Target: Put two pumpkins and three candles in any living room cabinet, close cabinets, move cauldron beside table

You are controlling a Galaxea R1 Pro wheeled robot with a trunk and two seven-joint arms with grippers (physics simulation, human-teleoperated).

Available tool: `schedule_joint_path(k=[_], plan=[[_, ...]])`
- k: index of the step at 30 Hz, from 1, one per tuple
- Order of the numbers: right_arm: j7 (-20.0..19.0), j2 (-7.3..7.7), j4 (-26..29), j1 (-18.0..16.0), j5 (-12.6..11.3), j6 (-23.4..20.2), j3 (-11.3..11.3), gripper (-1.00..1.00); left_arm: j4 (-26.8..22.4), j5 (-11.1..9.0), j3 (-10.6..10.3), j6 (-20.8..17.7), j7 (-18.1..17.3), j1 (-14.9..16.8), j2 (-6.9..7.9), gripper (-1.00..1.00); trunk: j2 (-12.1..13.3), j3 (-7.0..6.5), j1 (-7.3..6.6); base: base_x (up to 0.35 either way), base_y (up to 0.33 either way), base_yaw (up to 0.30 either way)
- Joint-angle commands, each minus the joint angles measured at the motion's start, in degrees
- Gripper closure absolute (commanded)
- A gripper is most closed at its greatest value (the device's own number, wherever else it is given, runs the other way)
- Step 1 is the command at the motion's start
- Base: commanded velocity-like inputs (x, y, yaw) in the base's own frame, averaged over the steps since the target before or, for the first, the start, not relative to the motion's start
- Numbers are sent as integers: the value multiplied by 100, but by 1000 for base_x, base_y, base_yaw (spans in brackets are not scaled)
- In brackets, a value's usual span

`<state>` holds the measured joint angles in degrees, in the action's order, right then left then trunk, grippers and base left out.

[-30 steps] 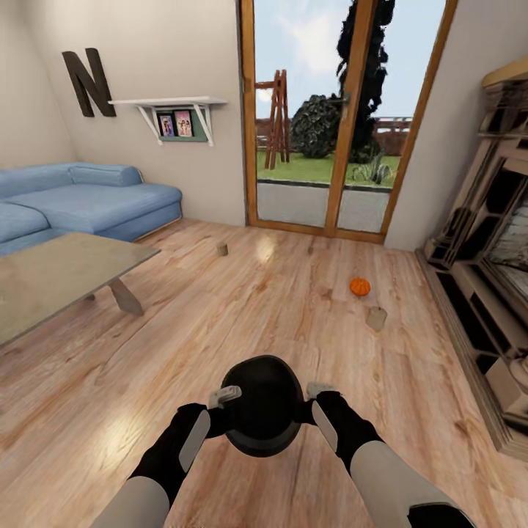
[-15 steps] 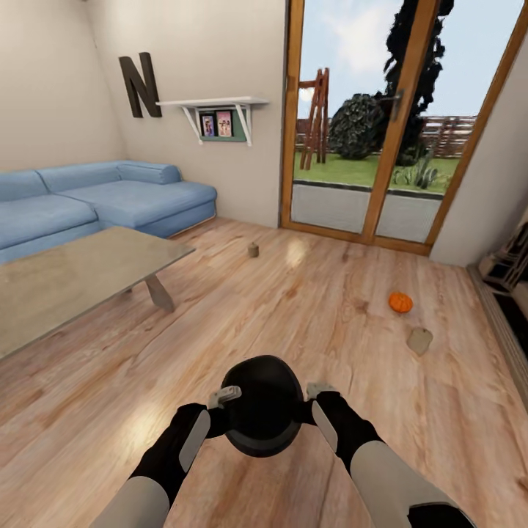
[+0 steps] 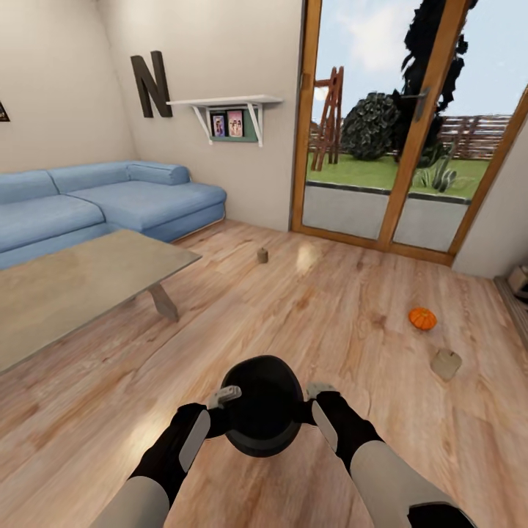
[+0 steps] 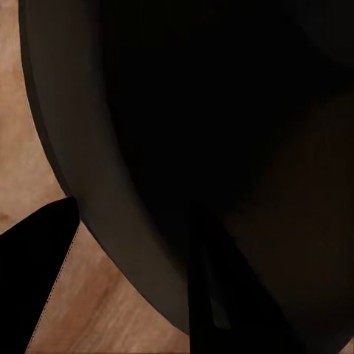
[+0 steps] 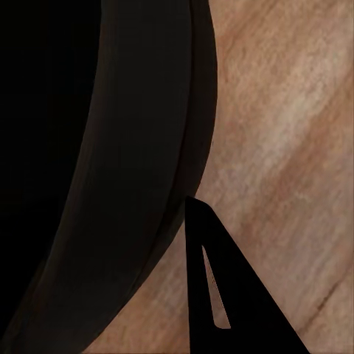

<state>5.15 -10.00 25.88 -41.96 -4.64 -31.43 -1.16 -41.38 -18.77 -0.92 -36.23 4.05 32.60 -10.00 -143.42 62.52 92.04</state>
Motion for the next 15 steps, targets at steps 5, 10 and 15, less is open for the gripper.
schedule_joint_path(k=[5,10,15], plan=[[-225,0,111,-4,-160,14,-78,100,8,123,4,-16,17,0,0,100,-1,0,-1,305,0,0],[-225,0,111,-5,-160,14,-78,100,8,123,4,-16,17,0,0,100,-1,-1,-1,302,-3,0],[-225,0,111,0,-160,20,-78,100,7,124,4,-16,17,0,0,100,-1,-13,-1,282,-73,110]])
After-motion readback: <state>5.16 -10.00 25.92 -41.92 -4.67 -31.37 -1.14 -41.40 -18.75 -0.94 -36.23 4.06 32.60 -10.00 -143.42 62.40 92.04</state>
